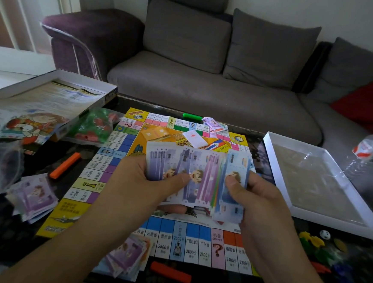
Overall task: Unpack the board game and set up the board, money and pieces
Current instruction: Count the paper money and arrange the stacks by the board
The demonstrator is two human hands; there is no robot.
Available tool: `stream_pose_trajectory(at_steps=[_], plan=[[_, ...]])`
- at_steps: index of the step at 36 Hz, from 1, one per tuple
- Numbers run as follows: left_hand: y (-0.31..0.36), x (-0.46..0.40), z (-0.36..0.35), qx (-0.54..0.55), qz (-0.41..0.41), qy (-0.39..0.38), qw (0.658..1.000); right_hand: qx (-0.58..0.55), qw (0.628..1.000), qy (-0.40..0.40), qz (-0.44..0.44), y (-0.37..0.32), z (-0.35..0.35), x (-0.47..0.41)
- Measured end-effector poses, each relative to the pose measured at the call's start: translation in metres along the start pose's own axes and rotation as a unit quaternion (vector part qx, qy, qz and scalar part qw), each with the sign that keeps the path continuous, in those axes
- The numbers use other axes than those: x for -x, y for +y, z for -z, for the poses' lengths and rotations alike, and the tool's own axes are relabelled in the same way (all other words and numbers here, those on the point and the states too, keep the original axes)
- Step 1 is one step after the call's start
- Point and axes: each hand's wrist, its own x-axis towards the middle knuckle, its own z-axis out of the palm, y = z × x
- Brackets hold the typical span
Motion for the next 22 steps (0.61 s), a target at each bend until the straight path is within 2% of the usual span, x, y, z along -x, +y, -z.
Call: stream_pose_trajectory(at_steps=[10,22], plan=[[-0.005,0.0,-0.001,0.023,0.017,-0.03,0.999,0.027,0.999,0.011,0.019,0.003,-0.009,0.007],[-0.008,-0.001,0.0,0.07,0.041,-0.027,0.996,0.051,0.999,-0.003,0.016,0.004,-0.019,0.013]])
